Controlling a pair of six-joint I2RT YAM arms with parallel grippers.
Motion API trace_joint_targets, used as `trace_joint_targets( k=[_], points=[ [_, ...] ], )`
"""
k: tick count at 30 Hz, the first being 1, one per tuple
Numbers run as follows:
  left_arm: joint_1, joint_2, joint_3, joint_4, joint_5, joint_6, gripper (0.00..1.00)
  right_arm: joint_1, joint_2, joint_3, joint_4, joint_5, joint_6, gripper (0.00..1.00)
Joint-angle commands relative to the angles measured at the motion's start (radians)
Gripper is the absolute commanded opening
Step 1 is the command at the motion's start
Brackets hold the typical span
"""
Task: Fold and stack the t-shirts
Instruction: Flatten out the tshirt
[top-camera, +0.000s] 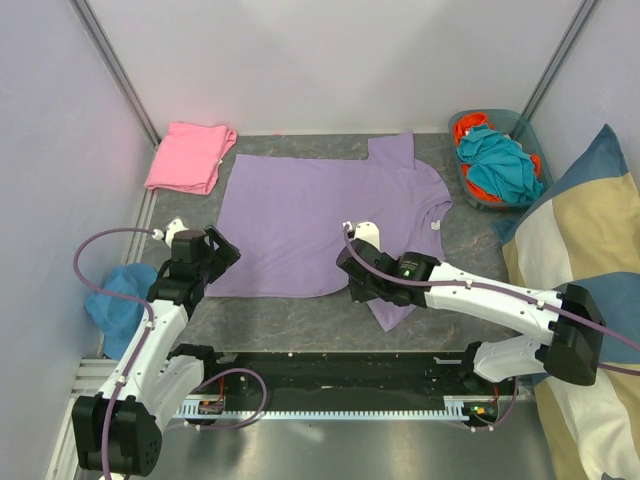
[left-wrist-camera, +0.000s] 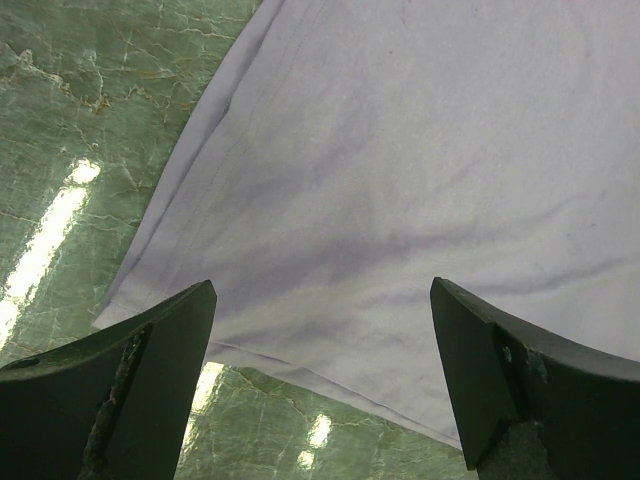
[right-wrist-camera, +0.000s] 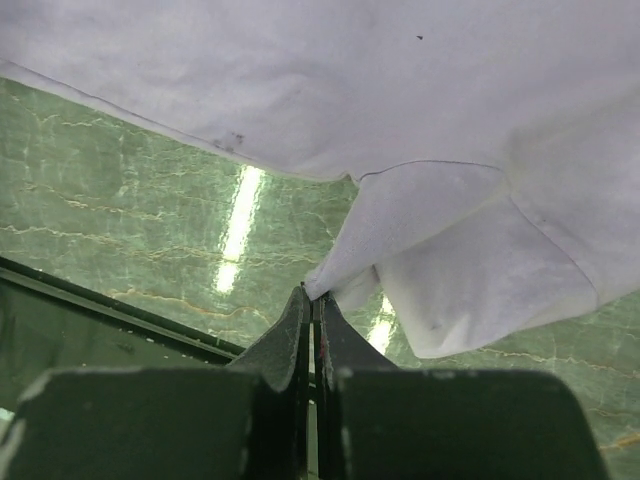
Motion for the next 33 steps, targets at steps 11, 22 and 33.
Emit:
trace_joint_targets(
  k=[11, 22, 33],
  points=[
    [-0.003, -0.009, -0.003, 0.03, -0.018, 0.019, 0.96, -0.011, 0.186, 0.06, 0.119, -0.104, -0.108, 0.0],
    [-0.003, -0.023, 0.001, 0.016, -0.032, 0.03, 0.96, -0.087, 0.264, 0.185, 0.058, 0.046, -0.143, 0.0],
    [-0.003, -0.013, 0.001, 0.017, -0.031, 0.03, 0.96, -0.333, 0.206, 0.183, 0.004, 0.112, -0.279, 0.0]
  ],
)
